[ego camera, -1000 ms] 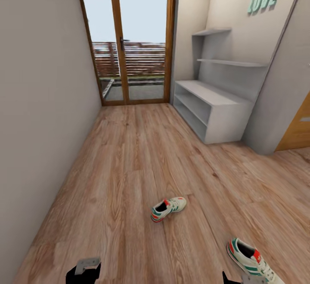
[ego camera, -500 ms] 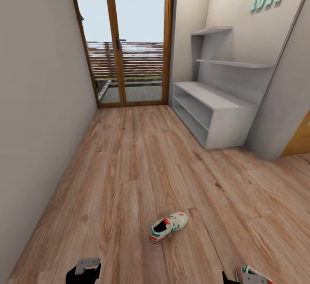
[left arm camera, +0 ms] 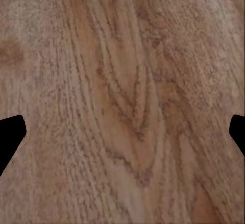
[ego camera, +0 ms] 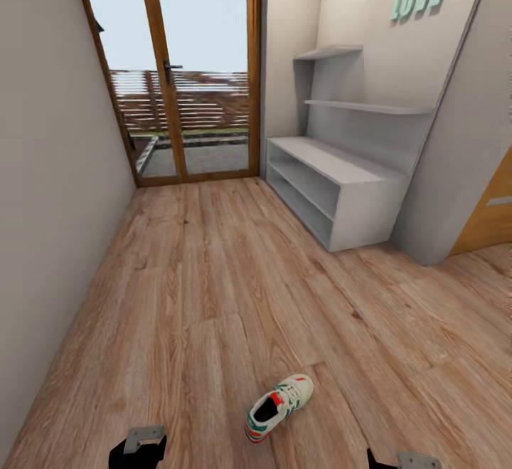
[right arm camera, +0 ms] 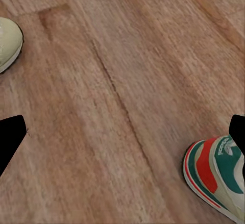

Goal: Pick up the two gym shoes and the two sandals from the corridor floor and place them onto the hallstand (shoe rack) in the corridor, making sure they are on the rack and not on the floor. Arrange them so the two gym shoes are next to each other and the two sandals are next to each other.

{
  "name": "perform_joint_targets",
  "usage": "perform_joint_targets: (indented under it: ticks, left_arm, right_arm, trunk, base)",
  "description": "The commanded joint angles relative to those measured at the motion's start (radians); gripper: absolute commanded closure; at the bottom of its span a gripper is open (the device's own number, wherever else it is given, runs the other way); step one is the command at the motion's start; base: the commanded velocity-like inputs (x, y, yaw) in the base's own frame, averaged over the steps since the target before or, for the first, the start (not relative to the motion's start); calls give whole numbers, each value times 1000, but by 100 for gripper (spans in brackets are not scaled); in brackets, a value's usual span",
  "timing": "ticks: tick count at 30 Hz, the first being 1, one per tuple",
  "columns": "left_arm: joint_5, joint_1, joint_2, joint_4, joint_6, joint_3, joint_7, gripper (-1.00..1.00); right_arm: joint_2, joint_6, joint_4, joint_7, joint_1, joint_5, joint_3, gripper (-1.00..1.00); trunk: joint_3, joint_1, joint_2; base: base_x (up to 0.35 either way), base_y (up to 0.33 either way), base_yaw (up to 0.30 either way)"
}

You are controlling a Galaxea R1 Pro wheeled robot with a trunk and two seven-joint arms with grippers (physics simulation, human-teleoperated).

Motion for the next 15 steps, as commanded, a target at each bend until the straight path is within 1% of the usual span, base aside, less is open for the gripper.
perform_joint_targets:
  ticks: [1, 6, 10, 15]
  left_arm:
    - [7, 0, 0, 1, -3, -1, -1, -100]
    - [7, 0, 0, 1, -3, -1, -1, -100]
    - [7, 0, 0, 1, -3, -1, -1, -100]
    - [7, 0, 0, 1, -3, -1, -1, -100]
  right_arm:
    - [0, -3, 1, 0, -1, 1, -2, -100]
    - [0, -3, 1, 0, -1, 1, -1, -100]
    - [0, -3, 1, 0, -1, 1, -1, -100]
    - [0, -3, 1, 0, -1, 1, -1, -100]
  trunk:
    - [0, 0, 0]
    - [2, 0, 0]
    - [5, 0, 0]
    - [7, 0, 0]
  base:
    - [212, 271, -247]
    - [167, 285, -249]
    - [77, 280, -250]
    - [23, 123, -250]
